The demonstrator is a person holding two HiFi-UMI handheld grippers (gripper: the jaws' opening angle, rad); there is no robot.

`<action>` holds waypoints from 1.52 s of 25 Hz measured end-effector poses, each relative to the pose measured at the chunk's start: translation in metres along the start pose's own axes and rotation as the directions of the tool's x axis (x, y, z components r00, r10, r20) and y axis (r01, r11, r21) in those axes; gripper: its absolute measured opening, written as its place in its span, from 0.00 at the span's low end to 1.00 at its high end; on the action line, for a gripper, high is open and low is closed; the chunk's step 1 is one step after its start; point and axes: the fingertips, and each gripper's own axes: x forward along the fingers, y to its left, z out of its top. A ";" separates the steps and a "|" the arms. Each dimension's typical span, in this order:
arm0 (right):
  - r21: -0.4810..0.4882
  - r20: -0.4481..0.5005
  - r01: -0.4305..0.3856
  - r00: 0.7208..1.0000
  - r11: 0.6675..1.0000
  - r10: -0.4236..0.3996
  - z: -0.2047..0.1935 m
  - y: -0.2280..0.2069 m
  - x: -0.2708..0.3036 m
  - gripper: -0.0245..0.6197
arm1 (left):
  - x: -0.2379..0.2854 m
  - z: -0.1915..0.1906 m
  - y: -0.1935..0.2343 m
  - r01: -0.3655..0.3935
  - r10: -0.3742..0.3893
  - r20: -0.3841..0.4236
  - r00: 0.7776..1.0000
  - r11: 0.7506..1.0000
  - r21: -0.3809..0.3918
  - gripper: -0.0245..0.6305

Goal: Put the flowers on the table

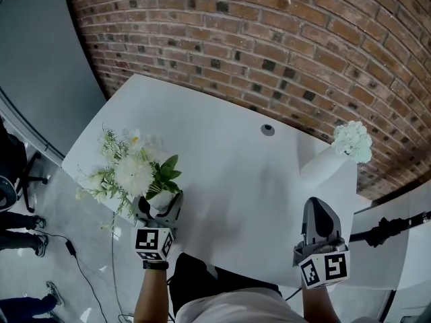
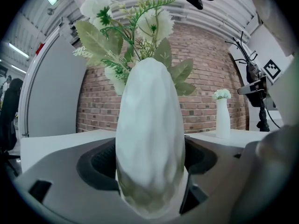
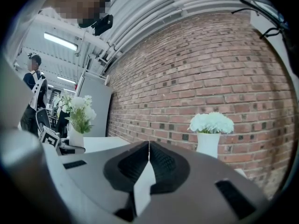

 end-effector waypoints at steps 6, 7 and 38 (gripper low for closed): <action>-0.001 -0.007 -0.003 1.000 1.000 0.003 -0.003 0.001 -0.001 0.06 | -0.001 0.001 0.001 0.000 0.001 0.012 1.000 1.000 -0.007 0.63; -0.001 -0.008 -0.004 1.000 1.000 0.004 -0.003 0.002 -0.002 0.06 | -0.002 0.001 0.001 0.000 0.000 0.012 1.000 1.000 -0.007 0.63; 0.012 -0.088 -0.150 0.985 0.989 0.151 0.055 0.015 -0.034 0.06 | -0.085 0.065 -0.021 -0.141 0.141 -0.006 0.990 0.988 -0.070 0.63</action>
